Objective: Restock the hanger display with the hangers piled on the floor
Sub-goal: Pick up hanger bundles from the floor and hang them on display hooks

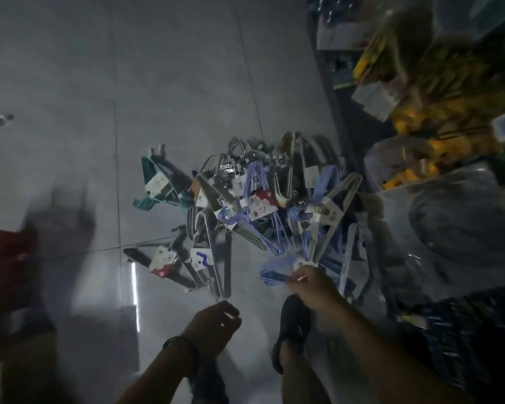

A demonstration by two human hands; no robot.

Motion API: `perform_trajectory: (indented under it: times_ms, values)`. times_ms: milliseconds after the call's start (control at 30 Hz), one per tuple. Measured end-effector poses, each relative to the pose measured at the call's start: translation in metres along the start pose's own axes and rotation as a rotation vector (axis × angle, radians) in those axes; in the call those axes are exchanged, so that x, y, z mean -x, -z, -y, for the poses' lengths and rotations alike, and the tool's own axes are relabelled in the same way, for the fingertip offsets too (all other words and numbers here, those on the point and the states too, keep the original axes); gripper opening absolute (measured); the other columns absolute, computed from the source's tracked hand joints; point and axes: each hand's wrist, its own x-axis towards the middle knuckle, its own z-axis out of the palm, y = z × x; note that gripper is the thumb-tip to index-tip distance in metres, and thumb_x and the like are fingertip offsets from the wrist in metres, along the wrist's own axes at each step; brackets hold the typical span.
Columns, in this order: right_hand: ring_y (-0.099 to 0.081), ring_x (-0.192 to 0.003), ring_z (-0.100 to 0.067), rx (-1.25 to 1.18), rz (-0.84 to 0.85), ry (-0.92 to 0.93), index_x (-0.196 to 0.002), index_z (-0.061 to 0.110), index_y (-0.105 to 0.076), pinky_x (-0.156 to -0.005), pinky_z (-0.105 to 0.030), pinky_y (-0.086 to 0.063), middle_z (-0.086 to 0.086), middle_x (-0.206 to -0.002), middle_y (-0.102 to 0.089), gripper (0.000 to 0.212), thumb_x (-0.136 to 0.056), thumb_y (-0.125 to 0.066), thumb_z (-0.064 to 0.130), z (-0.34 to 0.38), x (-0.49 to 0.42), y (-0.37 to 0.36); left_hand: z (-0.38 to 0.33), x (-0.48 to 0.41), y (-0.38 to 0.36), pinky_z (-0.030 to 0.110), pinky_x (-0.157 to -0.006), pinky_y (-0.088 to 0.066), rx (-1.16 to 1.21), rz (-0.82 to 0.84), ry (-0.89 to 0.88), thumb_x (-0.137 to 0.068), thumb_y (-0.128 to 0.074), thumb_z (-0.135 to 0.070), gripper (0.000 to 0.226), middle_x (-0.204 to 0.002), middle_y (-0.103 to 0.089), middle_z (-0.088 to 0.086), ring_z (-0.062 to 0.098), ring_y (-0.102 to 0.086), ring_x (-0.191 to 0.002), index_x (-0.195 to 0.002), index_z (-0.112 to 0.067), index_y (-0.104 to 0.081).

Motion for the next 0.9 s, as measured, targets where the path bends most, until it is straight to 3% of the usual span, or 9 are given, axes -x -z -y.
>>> perform_trajectory:
  times_ms: [133, 200, 300, 367, 433, 533, 667, 800, 900]
  values:
    - [-0.067, -0.104, -0.029, -0.02, -0.029, -0.083, -0.117, 0.008, -0.064, -0.081, -0.035, -0.053, -0.006, -0.105, -0.066, 0.037, -0.091, -0.079, 0.028, -0.028, -0.141, -0.015, -0.005, -0.166, -0.001, 0.036, -0.092, -0.055, 0.241, 0.003, 0.107, -0.102, -0.062, -0.033, 0.032, -0.117, -0.065, 0.012, 0.03, -0.067, -0.105, -0.131, -0.019, -0.059]
    - [-0.061, -0.098, -0.024, 0.005, -0.004, -0.103, -0.12, 0.008, -0.061, -0.072, -0.033, -0.052, -0.001, -0.098, -0.058, 0.038, -0.091, -0.079, 0.025, -0.046, -0.208, -0.025, -0.001, -0.247, 0.0, 0.041, -0.09, -0.056, 0.401, -0.033, 0.184, -0.099, -0.067, -0.035, 0.041, -0.11, -0.065, 0.016, 0.032, -0.065, -0.098, -0.133, -0.016, -0.057]
    - [-0.054, -0.093, -0.021, 0.045, -0.011, -0.092, -0.127, 0.016, -0.055, -0.063, -0.028, -0.045, 0.004, -0.094, -0.048, 0.047, -0.09, -0.078, 0.033, -0.069, -0.296, -0.041, 0.006, -0.342, -0.001, 0.047, -0.094, -0.056, 0.609, -0.059, 0.258, -0.096, -0.07, -0.043, 0.068, -0.127, -0.058, 0.015, 0.031, -0.059, -0.104, -0.151, -0.016, -0.04]
    - [-0.059, -0.094, -0.027, 0.01, -0.044, -0.078, -0.122, 0.012, -0.054, -0.075, -0.036, -0.052, 0.001, -0.097, -0.054, 0.03, -0.103, -0.062, 0.033, -0.067, -0.334, -0.052, 0.004, -0.379, -0.004, 0.046, -0.094, -0.055, 0.669, -0.034, 0.255, -0.097, -0.069, -0.044, 0.077, -0.12, -0.057, 0.01, 0.027, -0.058, -0.1, -0.156, -0.017, -0.028]
    - [-0.061, -0.113, -0.032, -0.129, -0.07, -0.078, -0.136, 0.003, -0.055, -0.099, -0.039, -0.049, -0.011, -0.12, -0.063, 0.047, -0.111, -0.042, 0.04, -0.06, -0.363, -0.066, 0.003, -0.406, -0.011, 0.043, -0.094, -0.051, 0.689, -0.023, 0.178, -0.099, -0.066, -0.037, 0.061, -0.108, -0.057, 0.004, 0.023, -0.056, -0.093, -0.148, -0.019, -0.033]
    - [-0.054, -0.128, -0.032, -0.344, -0.058, -0.136, -0.142, 0.026, -0.056, -0.123, -0.053, -0.029, -0.003, -0.14, -0.056, 0.068, -0.102, -0.028, 0.073, -0.044, -0.383, -0.088, 0.002, -0.433, -0.027, 0.04, -0.101, -0.049, 0.804, -0.058, 0.105, -0.099, -0.068, -0.037, 0.034, -0.124, -0.064, 0.0, 0.024, -0.058, -0.109, -0.126, -0.024, -0.051]
    - [-0.045, -0.142, -0.036, -0.148, 0.008, -0.099, -0.158, 0.011, -0.038, -0.112, -0.037, -0.036, -0.015, -0.157, -0.045, 0.073, -0.107, -0.025, 0.062, -0.036, -0.37, -0.098, -0.001, -0.448, -0.04, 0.044, -0.095, -0.059, 0.935, -0.224, 0.127, -0.069, -0.074, -0.063, 0.063, -0.113, -0.077, 0.003, 0.031, -0.071, -0.106, -0.122, -0.029, -0.069]
    - [-0.058, -0.125, -0.036, 0.076, -0.016, -0.097, -0.156, 0.021, -0.042, -0.084, -0.035, -0.047, -0.016, -0.145, -0.056, 0.074, -0.104, -0.019, 0.07, -0.029, -0.375, -0.076, -0.006, -0.444, -0.042, 0.033, -0.07, -0.052, 0.772, -0.384, 0.175, -0.094, -0.065, -0.045, 0.038, -0.111, -0.073, 0.01, 0.031, -0.068, -0.089, -0.124, -0.023, -0.063]
    - [-0.059, -0.126, -0.031, -0.112, -0.113, 0.034, -0.154, 0.033, -0.044, -0.09, -0.035, -0.042, -0.003, -0.146, -0.058, 0.08, -0.093, -0.031, 0.083, -0.011, -0.385, -0.062, -0.005, -0.433, -0.044, 0.034, -0.067, -0.046, 0.716, -0.466, 0.2, -0.099, -0.059, -0.035, 0.027, -0.106, -0.072, 0.015, 0.037, -0.067, -0.09, -0.119, -0.017, -0.063]
